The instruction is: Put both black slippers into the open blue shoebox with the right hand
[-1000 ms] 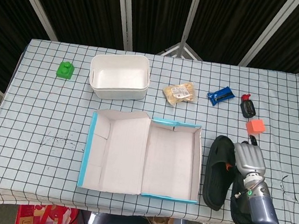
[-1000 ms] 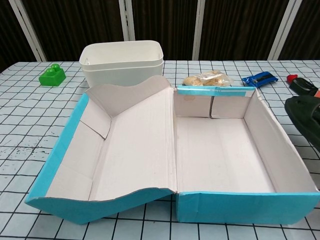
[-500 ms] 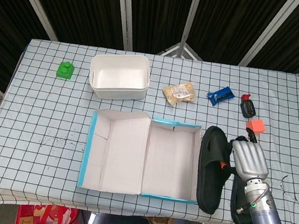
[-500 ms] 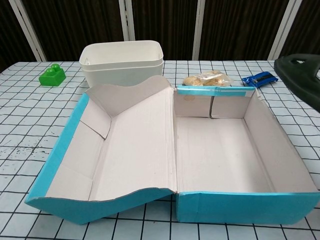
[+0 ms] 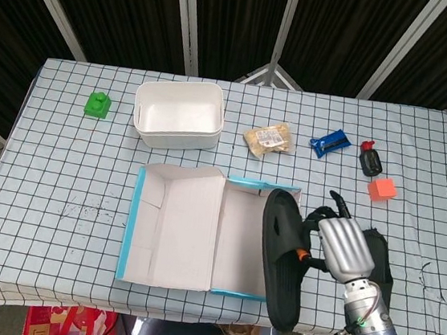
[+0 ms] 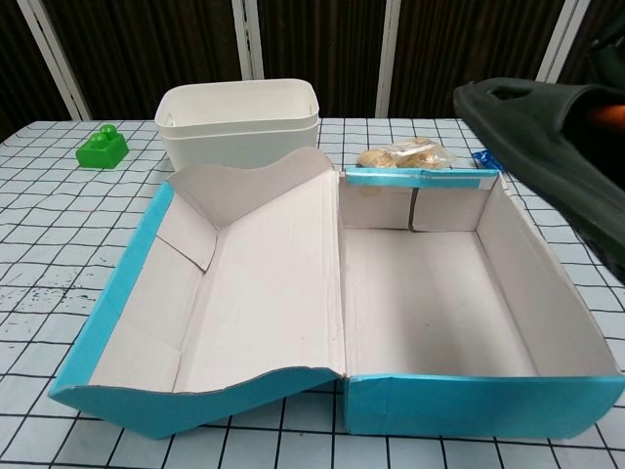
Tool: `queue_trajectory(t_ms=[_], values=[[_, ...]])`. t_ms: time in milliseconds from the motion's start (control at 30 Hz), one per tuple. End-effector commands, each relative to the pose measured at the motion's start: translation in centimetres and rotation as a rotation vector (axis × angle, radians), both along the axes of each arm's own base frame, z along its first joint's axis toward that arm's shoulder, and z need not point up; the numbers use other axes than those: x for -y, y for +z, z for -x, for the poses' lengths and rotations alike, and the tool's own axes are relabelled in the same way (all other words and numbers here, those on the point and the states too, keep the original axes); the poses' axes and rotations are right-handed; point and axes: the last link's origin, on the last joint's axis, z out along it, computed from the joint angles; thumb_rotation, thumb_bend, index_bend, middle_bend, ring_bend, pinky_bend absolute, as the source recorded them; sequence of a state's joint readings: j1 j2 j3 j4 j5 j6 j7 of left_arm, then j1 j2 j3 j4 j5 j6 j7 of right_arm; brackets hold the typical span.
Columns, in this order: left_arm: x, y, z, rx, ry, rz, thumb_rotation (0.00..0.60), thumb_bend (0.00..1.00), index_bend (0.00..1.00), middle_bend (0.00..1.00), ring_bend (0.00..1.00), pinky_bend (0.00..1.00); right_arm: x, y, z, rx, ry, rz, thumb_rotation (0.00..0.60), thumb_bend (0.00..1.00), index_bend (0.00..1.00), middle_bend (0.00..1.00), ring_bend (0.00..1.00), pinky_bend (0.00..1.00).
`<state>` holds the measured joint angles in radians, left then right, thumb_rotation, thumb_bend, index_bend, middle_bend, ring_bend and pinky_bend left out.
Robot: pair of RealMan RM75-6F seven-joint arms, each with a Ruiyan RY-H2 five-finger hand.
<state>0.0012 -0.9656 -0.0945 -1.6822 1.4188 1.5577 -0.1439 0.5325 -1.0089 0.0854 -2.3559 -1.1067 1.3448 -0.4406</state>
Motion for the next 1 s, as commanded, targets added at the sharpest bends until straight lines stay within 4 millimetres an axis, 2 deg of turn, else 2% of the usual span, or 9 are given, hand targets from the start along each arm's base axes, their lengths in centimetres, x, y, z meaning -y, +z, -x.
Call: queue_trajectory(t_ms=[33,233,500,833,1000], values=[[0.0,0.3,0.2,0.004,0.003,-0.010,0.600,0.51,0.07,0.00,0.00,0.02,-0.5,-1.8,-0.7,0.057,-0.019,0.009,0.600,0.57,0.75,0.56,0.33,0.02],[0.1,0.9,0.4,0.021,0.005,-0.032,0.600,0.51,0.07,0.00,0.00,0.02,-0.3,-4.6,-2.2,0.100,-0.091,-0.006,0.600,0.57,0.75,0.56,0.34,0.02],[-0.1,1.1,0.7,0.024,0.015,-0.034,0.600,0.52,0.07,0.00,0.00,0.02,1.2,-6.7,-3.4,0.081,-0.166,0.018,0.600,0.59,0.75,0.56,0.34,0.02],[-0.2,1.1,0.8,0.023,0.022,-0.037,0.600,0.51,0.07,0.00,0.00,0.02,4.1,-8.6,-2.3,0.065,-0.234,0.095,0.600,0.60,0.75,0.56,0.34,0.02],[-0.4,1.1,0.9,0.019,0.029,-0.039,0.600,0.51,0.07,0.00,0.00,0.02,4.7,-9.3,-1.7,0.059,-0.241,0.115,0.600,0.60,0.75,0.56,0.34,0.02]])
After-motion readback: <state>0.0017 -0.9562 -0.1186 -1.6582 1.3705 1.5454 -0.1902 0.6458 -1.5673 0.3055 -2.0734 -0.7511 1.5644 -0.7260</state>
